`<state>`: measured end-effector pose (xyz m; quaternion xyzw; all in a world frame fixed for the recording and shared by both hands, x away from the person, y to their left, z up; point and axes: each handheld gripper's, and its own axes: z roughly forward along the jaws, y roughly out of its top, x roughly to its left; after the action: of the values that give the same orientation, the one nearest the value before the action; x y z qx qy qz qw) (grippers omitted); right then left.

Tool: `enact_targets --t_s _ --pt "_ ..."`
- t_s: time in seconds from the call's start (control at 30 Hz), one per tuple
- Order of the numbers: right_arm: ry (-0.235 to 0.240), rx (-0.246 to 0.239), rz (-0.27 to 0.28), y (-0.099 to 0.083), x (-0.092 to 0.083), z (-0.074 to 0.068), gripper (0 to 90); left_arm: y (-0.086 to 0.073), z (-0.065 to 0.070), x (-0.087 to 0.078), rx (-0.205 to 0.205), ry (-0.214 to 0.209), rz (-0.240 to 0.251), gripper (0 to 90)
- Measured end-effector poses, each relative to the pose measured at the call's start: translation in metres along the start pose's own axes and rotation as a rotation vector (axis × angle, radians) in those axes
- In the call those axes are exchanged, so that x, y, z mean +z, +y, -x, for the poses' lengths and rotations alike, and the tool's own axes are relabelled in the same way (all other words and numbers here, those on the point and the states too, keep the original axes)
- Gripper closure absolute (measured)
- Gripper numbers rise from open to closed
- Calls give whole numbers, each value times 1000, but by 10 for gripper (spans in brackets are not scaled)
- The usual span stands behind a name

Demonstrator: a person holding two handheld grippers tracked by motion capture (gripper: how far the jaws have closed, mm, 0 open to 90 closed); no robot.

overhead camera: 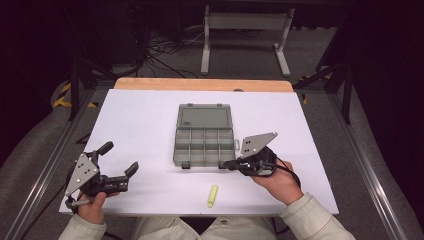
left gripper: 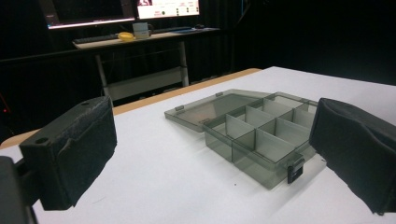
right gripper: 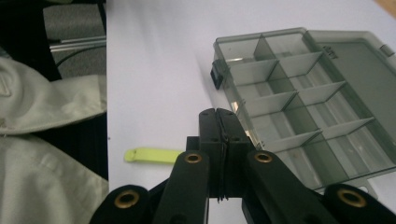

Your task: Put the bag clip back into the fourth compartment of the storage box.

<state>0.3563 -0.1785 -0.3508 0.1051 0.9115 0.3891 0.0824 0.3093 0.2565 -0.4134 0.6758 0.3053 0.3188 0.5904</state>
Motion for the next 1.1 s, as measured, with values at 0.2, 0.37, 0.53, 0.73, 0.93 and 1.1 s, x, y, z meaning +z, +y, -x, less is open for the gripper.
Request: enact_targets --t_s 0.2,0.37,0.53,0.73,0.93,1.1 --pt "34 -4 -68 0 2 1 900 0 0 0 0 0 2 13" --pt "74 -2 -147 0 8 1 900 0 0 0 0 -1 -1 13" --pt "90 -5 -201 0 12 0 900 0 0 0 0 -1 1 14" --pt "130 -8 -261 -3 20 -3 900 0 0 0 1 -2 0 14" --pt "124 -22 -263 -8 25 -7 900 0 0 0 1 -3 -1 14" --pt "138 -22 -268 -15 30 -12 900 0 0 0 -1 -3 0 14"
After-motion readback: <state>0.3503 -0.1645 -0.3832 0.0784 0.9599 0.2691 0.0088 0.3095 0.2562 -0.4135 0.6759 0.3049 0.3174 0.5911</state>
